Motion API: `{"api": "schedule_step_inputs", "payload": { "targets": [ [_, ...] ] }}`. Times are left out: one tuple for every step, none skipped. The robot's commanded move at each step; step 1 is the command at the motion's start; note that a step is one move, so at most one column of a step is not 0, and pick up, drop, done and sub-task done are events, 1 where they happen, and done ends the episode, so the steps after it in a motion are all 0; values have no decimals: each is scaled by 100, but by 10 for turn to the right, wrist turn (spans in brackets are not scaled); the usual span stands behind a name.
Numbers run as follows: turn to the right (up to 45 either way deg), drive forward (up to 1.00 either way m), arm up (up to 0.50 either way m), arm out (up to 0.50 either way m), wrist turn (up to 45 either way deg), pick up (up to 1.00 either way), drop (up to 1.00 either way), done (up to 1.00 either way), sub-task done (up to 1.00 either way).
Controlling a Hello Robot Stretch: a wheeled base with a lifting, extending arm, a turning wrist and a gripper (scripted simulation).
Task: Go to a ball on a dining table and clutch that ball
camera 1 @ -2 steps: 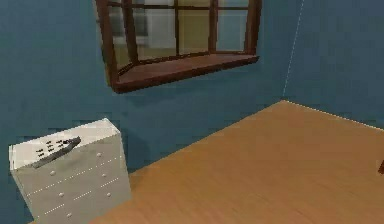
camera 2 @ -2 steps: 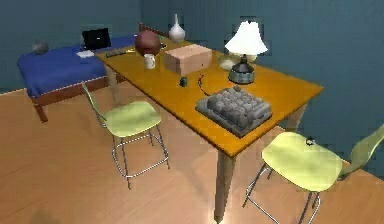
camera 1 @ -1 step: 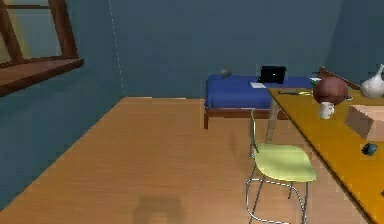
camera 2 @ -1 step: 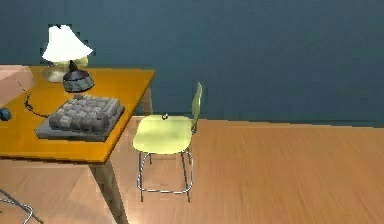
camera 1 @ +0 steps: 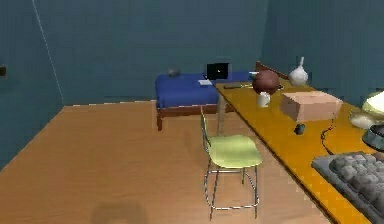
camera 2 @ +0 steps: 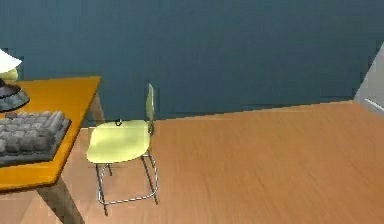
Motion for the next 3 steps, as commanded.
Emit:
{"api": "schedule_step_inputs", "payload": {
  "targets": [
    [0,5,0,0,0,0,0,0,0],
    [-300,0,0,0,0,0,0,0,0],
    [0,90,0,0,0,0,0,0,0]
  ]
}}
